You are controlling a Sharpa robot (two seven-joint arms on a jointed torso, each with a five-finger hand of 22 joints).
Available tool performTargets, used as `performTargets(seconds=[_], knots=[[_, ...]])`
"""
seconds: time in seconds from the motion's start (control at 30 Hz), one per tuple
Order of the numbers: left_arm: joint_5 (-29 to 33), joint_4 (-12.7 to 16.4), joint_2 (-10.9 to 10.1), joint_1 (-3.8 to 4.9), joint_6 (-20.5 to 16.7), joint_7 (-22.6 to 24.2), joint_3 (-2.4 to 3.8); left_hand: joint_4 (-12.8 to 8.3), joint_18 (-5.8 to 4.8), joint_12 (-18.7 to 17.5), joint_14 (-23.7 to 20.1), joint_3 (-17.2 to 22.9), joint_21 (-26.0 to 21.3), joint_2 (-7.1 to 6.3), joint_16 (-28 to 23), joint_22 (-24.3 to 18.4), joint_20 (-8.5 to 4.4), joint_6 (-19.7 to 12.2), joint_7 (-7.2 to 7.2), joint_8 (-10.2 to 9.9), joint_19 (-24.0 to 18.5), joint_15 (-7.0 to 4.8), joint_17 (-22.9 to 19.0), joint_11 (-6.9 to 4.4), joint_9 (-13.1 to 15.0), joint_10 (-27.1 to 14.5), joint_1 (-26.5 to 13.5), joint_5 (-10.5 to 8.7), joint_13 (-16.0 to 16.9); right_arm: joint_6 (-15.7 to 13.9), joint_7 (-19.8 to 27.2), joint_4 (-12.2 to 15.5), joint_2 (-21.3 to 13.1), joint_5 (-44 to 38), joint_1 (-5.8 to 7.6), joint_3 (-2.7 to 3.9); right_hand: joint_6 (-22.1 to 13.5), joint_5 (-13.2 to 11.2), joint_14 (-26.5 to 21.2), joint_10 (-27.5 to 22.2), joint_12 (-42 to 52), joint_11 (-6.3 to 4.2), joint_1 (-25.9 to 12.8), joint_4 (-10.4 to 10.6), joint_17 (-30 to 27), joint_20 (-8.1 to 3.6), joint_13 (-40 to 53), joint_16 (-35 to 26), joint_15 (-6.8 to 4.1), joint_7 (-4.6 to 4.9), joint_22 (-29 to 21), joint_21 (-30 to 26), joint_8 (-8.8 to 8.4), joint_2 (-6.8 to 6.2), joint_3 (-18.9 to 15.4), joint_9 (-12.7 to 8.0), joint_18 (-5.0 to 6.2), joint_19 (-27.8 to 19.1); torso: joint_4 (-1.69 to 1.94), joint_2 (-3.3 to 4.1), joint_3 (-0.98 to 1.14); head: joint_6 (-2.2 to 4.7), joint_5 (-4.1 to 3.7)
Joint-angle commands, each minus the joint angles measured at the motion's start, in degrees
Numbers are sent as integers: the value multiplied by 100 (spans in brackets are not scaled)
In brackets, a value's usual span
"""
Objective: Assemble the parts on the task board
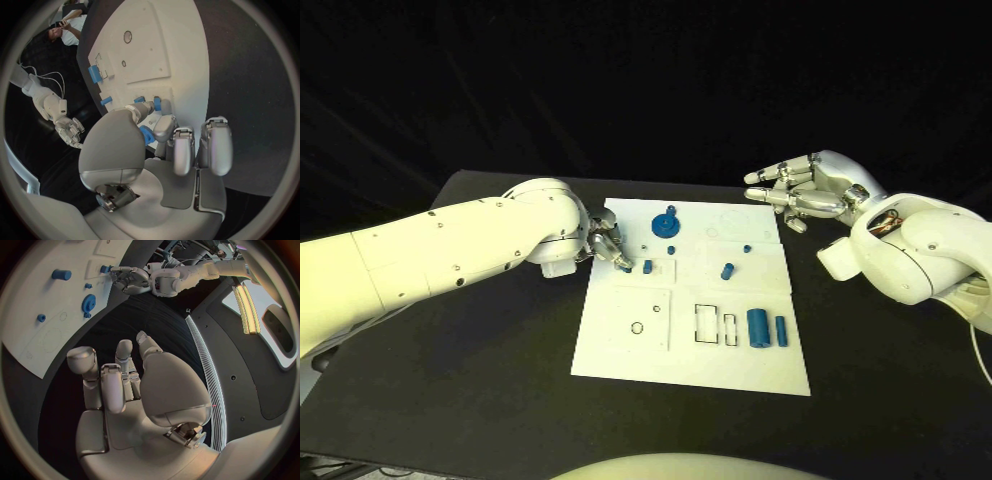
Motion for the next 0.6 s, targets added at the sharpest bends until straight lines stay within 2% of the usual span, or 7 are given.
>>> performTargets(seconds=[0.03, 0.33, 0.43, 0.6], knots=[[-26, 16, 6, -25, 192, -89, -21, -848, -56, 43, 612, 799, 2, 18, 14, 1068, -28, 50, -50, 4, 350, -42, 1508, -1, -9, 41, 15, 20, 12, 65, 50, 7, 4, -57, -4, 0, -12, 26, 278, -23, -30, 6, 10, -17, 202, -11, -8, -21, 8, 30, -5, -37, -14, 34, -21, 3, 44, -49, 1, 1, -2, 2, -1], [49, -6, 48, -26, 149, -134, -22, -831, -59, 82, 612, 773, 12, 14, 14, 1079, -27, 111, -62, -11, 352, -39, 1508, -6, -46, 94, -95, 15, 60, 74, 47, 15, 9, -57, -4, 0, -12, 26, 278, -23, -30, 6, 10, -17, 202, -11, -8, -21, 8, 30, -5, -37, -14, 34, -21, 3, 44, -49, -2, -1, 1, -11, 1], [75, -12, 66, -26, 107, -155, -22, -734, -60, 115, 612, 437, 15, -84, 14, 1087, -33, 197, -138, -32, 353, -62, 1508, -42, -97, 147, -345, -19, 96, 82, 42, 20, 12, -57, -4, 0, -12, 26, 278, -23, -30, 6, 10, -17, 202, -11, -8, -21, 8, 30, -5, -37, -14, 34, -21, 3, 44, -49, -3, 2, 2, -7, -2], [92, -33, 106, -26, 90, -208, -22, -547, -63, 112, 612, 36, 23, -60, 14, 1100, -61, 290, -162, -87, 358, -91, 1508, -71, -178, 148, -555, -23, 108, 94, 35, 38, 4, -69, -4, 0, -10, 19, 275, -17, -35, 6, 5, -12, 190, -11, -22, -30, 8, 29, -15, -45, -10, 36, -27, 4, 45, -52, -1, 2, 3, -18, -11]])
